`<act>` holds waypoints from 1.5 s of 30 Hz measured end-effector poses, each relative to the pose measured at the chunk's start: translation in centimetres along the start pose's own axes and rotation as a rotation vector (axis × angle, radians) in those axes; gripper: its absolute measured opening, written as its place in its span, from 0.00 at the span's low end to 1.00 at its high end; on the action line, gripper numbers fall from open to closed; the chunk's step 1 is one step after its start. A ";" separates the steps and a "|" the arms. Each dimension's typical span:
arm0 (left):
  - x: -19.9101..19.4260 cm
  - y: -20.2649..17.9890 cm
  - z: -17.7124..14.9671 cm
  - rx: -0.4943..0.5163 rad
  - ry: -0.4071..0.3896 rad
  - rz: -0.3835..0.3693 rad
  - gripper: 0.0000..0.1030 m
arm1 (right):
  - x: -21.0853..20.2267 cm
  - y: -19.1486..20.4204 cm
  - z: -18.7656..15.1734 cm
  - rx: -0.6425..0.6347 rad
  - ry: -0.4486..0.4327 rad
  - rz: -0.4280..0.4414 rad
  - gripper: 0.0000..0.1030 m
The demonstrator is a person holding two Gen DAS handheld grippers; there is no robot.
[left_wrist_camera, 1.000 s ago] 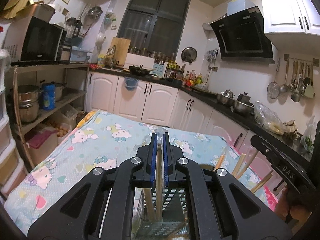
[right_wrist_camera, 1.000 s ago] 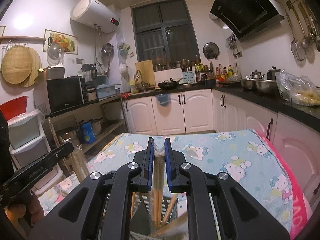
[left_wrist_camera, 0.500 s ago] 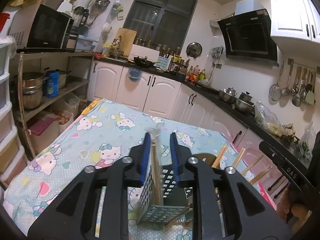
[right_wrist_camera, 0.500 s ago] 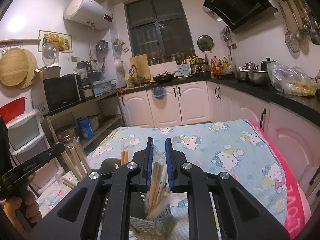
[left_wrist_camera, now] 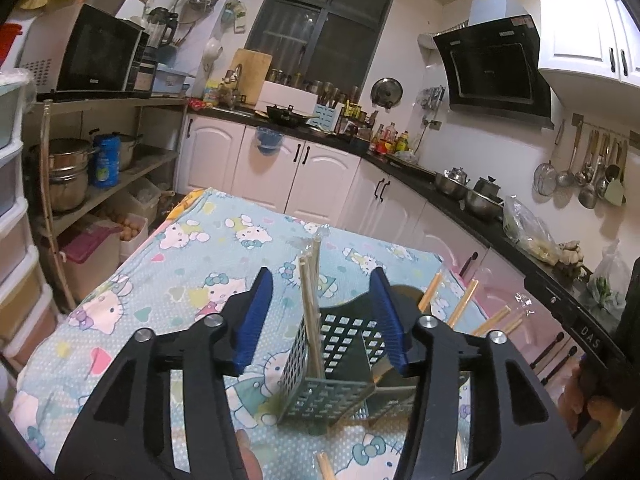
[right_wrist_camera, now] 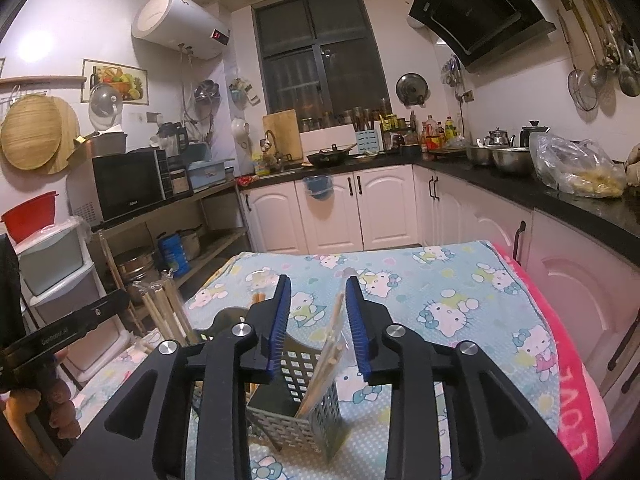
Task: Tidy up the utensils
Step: 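Open the left tool while the right tool opens, releasing chopsticks into the caddy, then move both open tools toward the last wrapped chopsticks beside the caddy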
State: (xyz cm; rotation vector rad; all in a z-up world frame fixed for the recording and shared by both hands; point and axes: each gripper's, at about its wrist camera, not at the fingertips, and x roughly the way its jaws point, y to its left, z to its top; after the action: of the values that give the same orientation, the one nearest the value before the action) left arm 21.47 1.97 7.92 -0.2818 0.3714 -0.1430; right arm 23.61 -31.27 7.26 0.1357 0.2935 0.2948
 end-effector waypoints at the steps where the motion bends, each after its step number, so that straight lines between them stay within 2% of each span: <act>1: -0.2 0.1 -0.1 -0.004 0.004 0.000 0.46 | -0.3 -0.1 0.0 -0.001 0.000 0.001 0.28; 10: -1.4 0.8 -1.5 -0.023 0.043 -0.002 0.64 | -2.0 -0.1 -1.1 -0.010 0.026 0.015 0.38; 21: -2.2 0.6 -3.6 -0.006 0.090 -0.013 0.72 | -2.9 0.3 -4.3 -0.011 0.109 0.019 0.44; 33: -3.2 0.9 -5.3 0.010 0.119 -0.012 0.88 | -3.8 1.0 -7.8 -0.019 0.194 0.030 0.53; 45: -3.0 1.3 -7.8 0.020 0.191 -0.007 0.89 | -4.2 0.4 -10.4 -0.026 0.277 0.016 0.57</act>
State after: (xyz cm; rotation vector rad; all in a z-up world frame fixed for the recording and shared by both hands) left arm 15.94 1.87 1.60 -0.2502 0.5576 -0.1811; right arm 16.50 -31.26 -1.37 0.0709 0.5626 0.3336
